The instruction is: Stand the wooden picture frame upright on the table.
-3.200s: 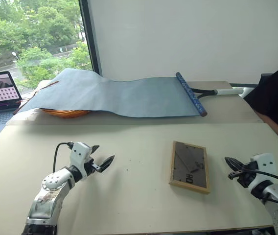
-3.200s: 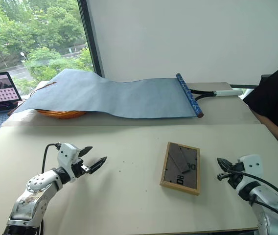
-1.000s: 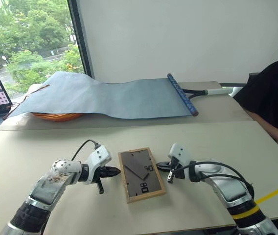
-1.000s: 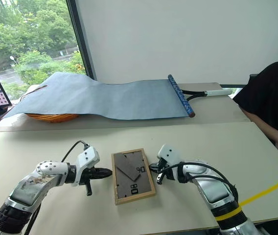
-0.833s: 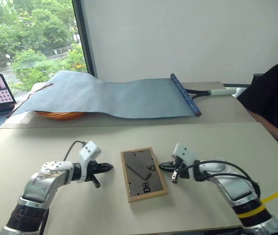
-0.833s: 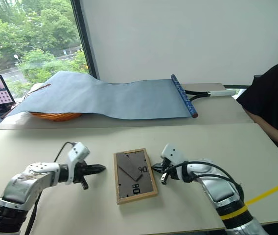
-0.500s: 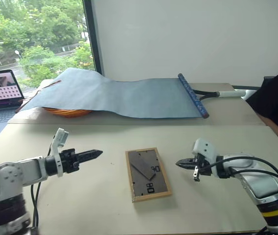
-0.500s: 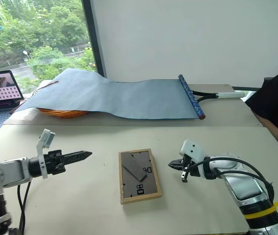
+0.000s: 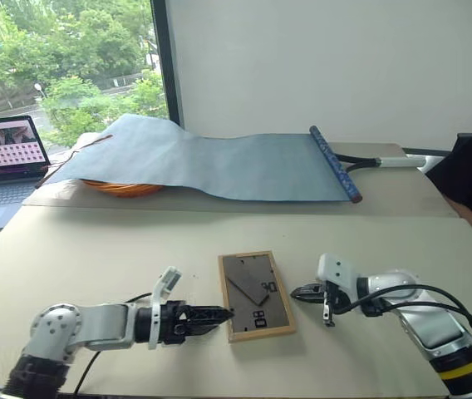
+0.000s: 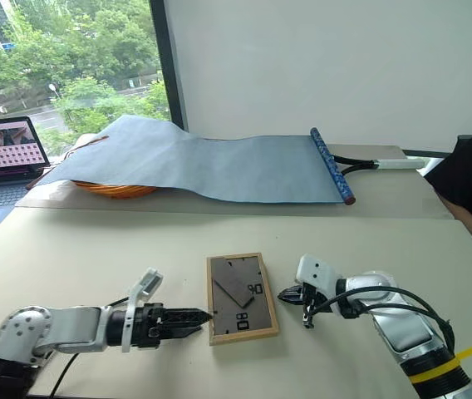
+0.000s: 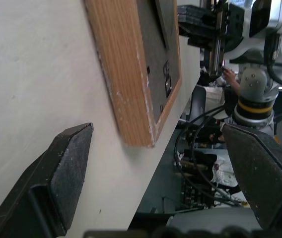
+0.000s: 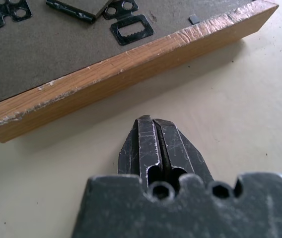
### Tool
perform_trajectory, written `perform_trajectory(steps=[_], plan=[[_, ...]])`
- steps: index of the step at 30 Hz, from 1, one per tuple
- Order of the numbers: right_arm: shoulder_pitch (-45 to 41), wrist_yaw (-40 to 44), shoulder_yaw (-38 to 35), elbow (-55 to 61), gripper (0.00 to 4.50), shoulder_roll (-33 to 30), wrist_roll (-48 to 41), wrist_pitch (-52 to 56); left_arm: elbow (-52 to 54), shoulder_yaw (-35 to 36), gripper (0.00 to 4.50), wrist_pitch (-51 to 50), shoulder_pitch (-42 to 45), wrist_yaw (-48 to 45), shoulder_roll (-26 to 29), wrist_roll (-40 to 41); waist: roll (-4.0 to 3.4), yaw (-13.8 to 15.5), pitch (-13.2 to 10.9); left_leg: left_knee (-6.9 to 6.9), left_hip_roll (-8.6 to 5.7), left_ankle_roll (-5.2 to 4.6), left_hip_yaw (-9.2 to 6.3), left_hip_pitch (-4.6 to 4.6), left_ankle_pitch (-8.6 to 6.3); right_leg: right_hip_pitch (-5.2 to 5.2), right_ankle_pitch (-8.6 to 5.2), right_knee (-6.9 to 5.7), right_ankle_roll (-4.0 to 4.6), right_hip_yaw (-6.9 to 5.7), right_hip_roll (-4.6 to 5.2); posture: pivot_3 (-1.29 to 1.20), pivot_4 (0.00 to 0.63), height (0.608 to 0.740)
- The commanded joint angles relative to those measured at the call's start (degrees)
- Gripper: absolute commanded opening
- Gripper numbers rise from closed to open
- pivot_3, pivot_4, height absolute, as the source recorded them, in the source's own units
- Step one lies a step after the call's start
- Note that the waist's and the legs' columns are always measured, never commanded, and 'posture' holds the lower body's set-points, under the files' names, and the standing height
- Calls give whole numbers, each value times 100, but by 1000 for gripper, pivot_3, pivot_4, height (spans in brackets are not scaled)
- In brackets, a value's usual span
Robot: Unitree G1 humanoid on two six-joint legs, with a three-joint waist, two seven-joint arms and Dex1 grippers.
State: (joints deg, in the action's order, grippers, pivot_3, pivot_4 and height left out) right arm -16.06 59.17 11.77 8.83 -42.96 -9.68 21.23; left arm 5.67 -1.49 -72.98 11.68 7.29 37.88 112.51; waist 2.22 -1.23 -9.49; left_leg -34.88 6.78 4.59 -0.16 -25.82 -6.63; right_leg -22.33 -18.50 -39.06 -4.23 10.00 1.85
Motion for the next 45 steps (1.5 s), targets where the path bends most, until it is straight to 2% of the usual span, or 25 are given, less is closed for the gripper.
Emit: perform_trajectory(steps=[1, 5, 11, 14, 21, 23, 27, 29, 33, 36, 39, 43, 45], plan=[[74, -61, 103, 204, 0, 221, -47, -9, -156, -374, 4479, 356, 92, 721, -380, 49, -1, 8, 2, 2, 0, 0, 0, 5, 0, 2, 0, 2, 0, 0, -1, 0, 150, 694], [150, -126, 133, 426, 0, 390, -123, 177, -194, -448, 4479, 479, 142, 1037, -675, 49, -10, 43, 15, 2, -1, 3, 0, 33, 0, 12, 0, 8, -1, 0, 0, 0, 150, 694], [231, -257, 205, 576, 0, 526, -68, 340, -94, -116, 4479, 584, 70, 1047, -1082, 49, -16, 75, 23, -3, -4, 27, -1, 32, -3, 13, -4, 12, -18, 0, 2, 0, 150, 694], [229, -302, 216, 589, 0, 560, -49, 386, -30, 12, 3710, 556, 5, 1012, -1067, 49, -16, 62, 23, 1, -4, 28, -1, 31, -3, 10, -3, 12, -19, 0, 1, 0, 150, 694], [112, -366, 221, 467, 0, 618, 1, 410, -135, 193, 1194, 288, 98, 510, -870, 49, -16, 31, 23, 16, -4, 26, -1, 28, -1, 5, -6, 12, -11, 1, 0, 0, 150, 694], [57, -389, 189, 465, 0, 642, -17, 444, -217, 235, 1173, 261, 217, 377, -863, 49, -14, 35, 22, 16, -4, 27, -1, 27, -2, 2, -7, 13, -13, 1, 0, 0, 150, 694], [-61, -467, -477, 557, 0, 519, -454, 926, -606, 517, 1173, 48, 607, -40, -609, 49, -9, 44, 17, 13, -4, 34, -1, 20, -4, -6, -8, 13, -17, 0, 0, 0, 150, 694], [-239, -410, -1085, 639, 0, 440, -1144, 1653, -776, 534, 1173, -257, 834, -423, -144, 49, -6, 46, 14, 13, -4, 33, -1, 17, -4, -4, -7, 14, -16, 1, 1, 0, 150, 694], [-703, -290, -1815, 867, 1036, 315, -2378, 2805, -1068, 423, 1173, -657, 1239, -1107, 521, -108, -9, 51, 11, 16, -4, 20, -1, -32, 6, -27, 5, 13, -2, 0, 1, 0, 150, 694], [-1178, -505, -2073, 982, 2103, 485, -3091, 3459, -1363, 283, 1173, -819, 1592, -1530, 589, -630, -9, 48, 11, 31, -4, 18, -1, -51, 7, -56, 3, 13, 1, 0, 0, 0, 150, 694], [-1462, -756, -1812, 1054, 3191, 733, -3299, 3748, -1528, 154, 1173, -924, 1899, -1791, 457, -983, -9, 50, 10, 54, -4, 27, -1, -57, 14, -71, 3, 14, 5, 0, -1, 0, 150, 694], [-1619, -959, -1125, 953, 4465, 1054, -3020, 3603, -1392, -17, 1173, -1102, 2081, -2045, 228, -1311, -8, 50, 10, 79, -4, 30, -1, -63, 16, -84, -2, 14, 13, -2, -2, 0, 150, 694], [-1672, -956, -794, 839, 4465, 1136, -2787, 3365, -1408, -61, 1173, -1143, 2150, -2069, 102, -1416, -8, 51, 10, 90, -4, 31, -1, -65, 18, -89, -3, 14, 15, -4, -2, 0, 150, 694]])
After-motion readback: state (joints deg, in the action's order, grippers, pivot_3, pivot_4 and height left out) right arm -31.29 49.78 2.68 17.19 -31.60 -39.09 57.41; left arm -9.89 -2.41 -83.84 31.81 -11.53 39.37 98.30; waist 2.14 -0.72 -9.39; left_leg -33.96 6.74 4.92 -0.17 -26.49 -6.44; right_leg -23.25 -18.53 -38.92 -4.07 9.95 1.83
